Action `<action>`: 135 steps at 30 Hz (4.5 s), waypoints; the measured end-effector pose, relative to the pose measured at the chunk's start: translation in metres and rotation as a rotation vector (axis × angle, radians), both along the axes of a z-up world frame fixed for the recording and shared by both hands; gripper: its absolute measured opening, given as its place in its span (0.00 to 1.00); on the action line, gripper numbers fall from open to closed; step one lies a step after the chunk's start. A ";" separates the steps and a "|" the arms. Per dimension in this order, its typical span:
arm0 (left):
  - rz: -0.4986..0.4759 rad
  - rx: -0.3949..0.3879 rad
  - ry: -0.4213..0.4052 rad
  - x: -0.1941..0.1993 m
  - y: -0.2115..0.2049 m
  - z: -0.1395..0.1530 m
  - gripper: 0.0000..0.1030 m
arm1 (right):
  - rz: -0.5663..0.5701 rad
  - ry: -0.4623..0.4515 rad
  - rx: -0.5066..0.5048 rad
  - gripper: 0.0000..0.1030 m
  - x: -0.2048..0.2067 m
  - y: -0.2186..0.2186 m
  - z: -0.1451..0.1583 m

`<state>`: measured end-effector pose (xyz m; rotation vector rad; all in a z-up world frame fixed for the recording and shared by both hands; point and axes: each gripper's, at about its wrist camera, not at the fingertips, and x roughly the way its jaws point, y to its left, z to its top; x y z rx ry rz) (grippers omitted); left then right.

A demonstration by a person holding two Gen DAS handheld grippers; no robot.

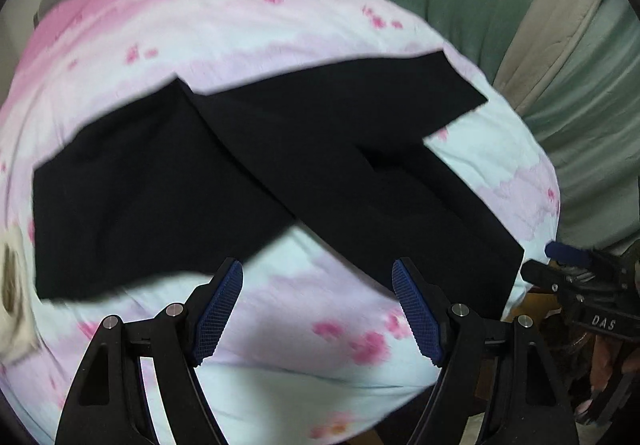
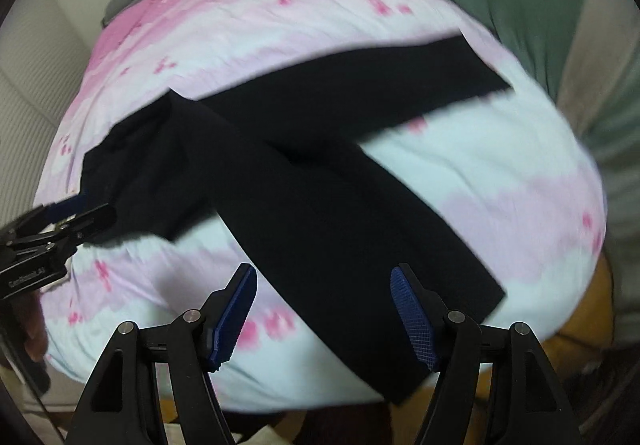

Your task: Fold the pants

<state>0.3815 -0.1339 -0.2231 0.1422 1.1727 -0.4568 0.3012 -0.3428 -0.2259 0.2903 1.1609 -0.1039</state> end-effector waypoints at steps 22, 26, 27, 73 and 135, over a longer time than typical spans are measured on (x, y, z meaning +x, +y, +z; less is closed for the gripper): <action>-0.195 0.102 0.101 -0.007 -0.072 -0.115 0.75 | -0.553 0.080 0.251 0.68 -0.141 -0.052 -0.147; -0.212 0.108 0.120 -0.007 -0.078 -0.129 0.75 | -0.636 0.080 0.337 0.67 -0.147 -0.055 -0.171; -0.214 0.104 0.128 -0.007 -0.080 -0.133 0.75 | -0.652 0.077 0.362 0.63 -0.148 -0.058 -0.175; -0.637 -0.013 -0.051 0.198 -0.327 0.057 0.64 | -0.384 -0.282 0.184 0.05 0.121 -0.289 0.039; -0.027 0.290 -0.041 0.323 -0.240 -0.006 0.53 | 0.035 0.103 -0.038 0.53 0.383 -0.358 -0.102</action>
